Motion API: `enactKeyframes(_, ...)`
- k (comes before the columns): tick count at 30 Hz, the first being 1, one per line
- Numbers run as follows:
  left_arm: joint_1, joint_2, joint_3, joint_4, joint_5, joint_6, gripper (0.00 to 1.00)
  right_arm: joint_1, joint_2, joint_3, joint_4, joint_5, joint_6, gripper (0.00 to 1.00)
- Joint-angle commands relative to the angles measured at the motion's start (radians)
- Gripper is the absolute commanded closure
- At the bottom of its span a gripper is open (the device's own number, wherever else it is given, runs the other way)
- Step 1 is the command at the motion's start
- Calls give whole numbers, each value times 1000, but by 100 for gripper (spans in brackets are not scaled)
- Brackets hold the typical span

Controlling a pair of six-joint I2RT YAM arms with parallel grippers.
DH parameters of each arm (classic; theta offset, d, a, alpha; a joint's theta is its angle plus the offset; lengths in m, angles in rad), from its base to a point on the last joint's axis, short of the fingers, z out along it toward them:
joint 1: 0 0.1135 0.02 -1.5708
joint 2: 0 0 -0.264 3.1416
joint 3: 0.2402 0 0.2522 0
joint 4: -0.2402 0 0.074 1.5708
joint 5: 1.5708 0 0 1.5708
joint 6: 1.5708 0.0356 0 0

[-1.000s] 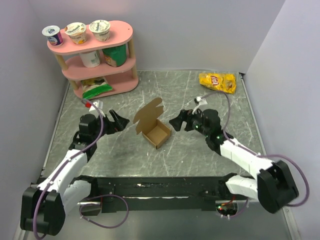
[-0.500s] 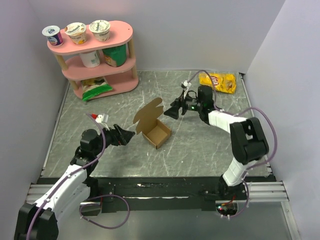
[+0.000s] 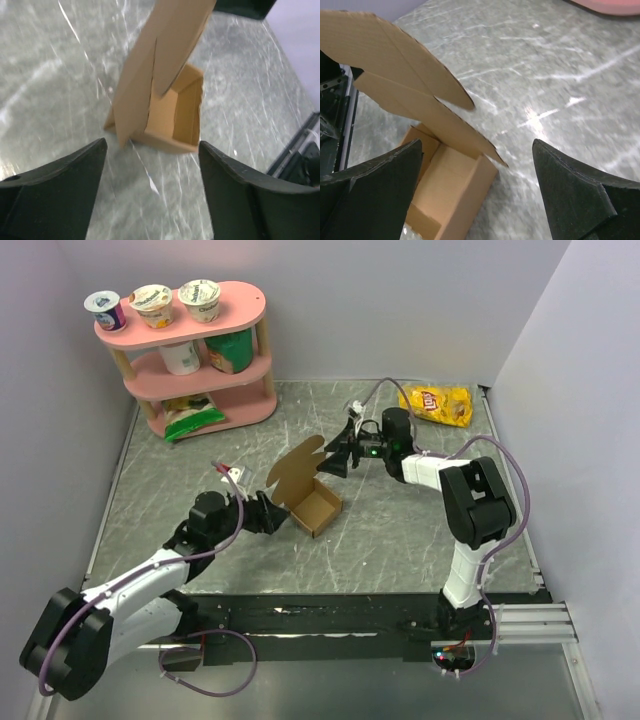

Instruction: Fold the paper box

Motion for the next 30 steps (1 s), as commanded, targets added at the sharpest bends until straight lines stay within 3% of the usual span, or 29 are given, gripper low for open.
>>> enactKeyframes(1,-40,27,58,102,-123,33,24,28,6,51,52,-30,-30,8)
enactKeyframes(3,-48,44,61,115,-156,36,29,33,11,49,56,-30,-24,14)
enactKeyframes(7,-75,62,80,118,-211,45,42,36,3,28,73,-6,-7,39)
enactKeyframes(10,-95,70,84,130,-248,52,51,36,-17,-10,98,17,7,51)
enactKeyframes(14,-120,109,93,148,-258,55,58,40,-48,-55,110,60,16,57)
enactKeyframes(18,-155,151,123,128,-347,58,66,39,-75,-93,139,80,42,70)
enactKeyframes(20,-176,168,144,109,-401,59,70,40,-92,-109,136,86,45,71)
enactKeyframes(23,-198,176,161,79,-468,53,73,39,-123,-158,187,105,69,72)
enactKeyframes(25,-210,176,172,49,-520,33,72,40,-152,-187,201,126,79,84)
enactKeyframes(30,-235,168,181,23,-568,18,65,52,-210,-245,228,161,89,87)
